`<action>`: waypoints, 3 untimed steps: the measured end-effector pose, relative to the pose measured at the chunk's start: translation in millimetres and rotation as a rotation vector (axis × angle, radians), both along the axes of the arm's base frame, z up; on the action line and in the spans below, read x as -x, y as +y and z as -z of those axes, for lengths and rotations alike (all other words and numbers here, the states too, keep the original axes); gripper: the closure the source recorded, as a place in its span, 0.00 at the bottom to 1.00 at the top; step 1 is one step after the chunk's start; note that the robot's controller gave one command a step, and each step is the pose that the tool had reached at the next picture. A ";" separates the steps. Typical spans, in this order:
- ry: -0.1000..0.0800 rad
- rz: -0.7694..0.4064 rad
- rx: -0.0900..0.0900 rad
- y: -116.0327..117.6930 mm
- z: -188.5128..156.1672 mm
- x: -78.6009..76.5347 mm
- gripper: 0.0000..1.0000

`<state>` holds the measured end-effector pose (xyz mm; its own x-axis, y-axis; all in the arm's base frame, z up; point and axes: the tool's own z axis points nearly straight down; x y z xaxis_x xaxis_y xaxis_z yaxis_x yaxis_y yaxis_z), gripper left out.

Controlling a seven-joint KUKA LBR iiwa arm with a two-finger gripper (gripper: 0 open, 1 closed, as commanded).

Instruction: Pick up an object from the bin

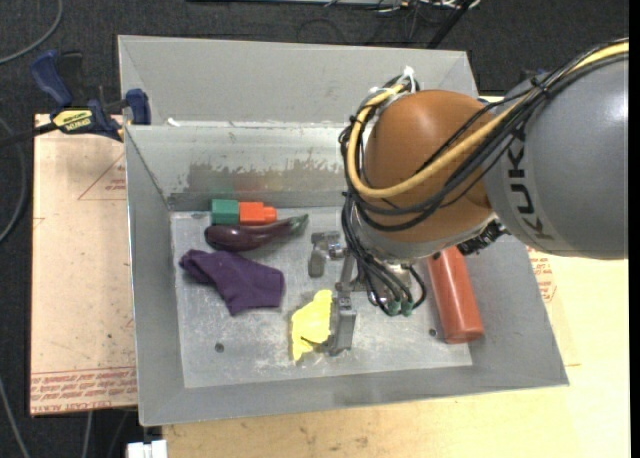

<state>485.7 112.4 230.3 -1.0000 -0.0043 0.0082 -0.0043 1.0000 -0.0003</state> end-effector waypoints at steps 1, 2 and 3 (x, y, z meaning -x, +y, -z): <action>-0.008 0.003 -0.002 -0.7 -4.4 -1.5 0.00; -0.012 -0.071 -0.002 -14.0 38.8 -3.9 0.00; -0.011 -0.012 -0.003 -48.7 159.3 -50.8 1.00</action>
Offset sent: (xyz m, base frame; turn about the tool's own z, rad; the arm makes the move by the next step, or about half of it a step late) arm 0.0059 -0.0517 -0.1603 -0.2671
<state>536.6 63.7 70.9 -0.9999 -0.0159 -0.0026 -0.0159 0.9999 0.0030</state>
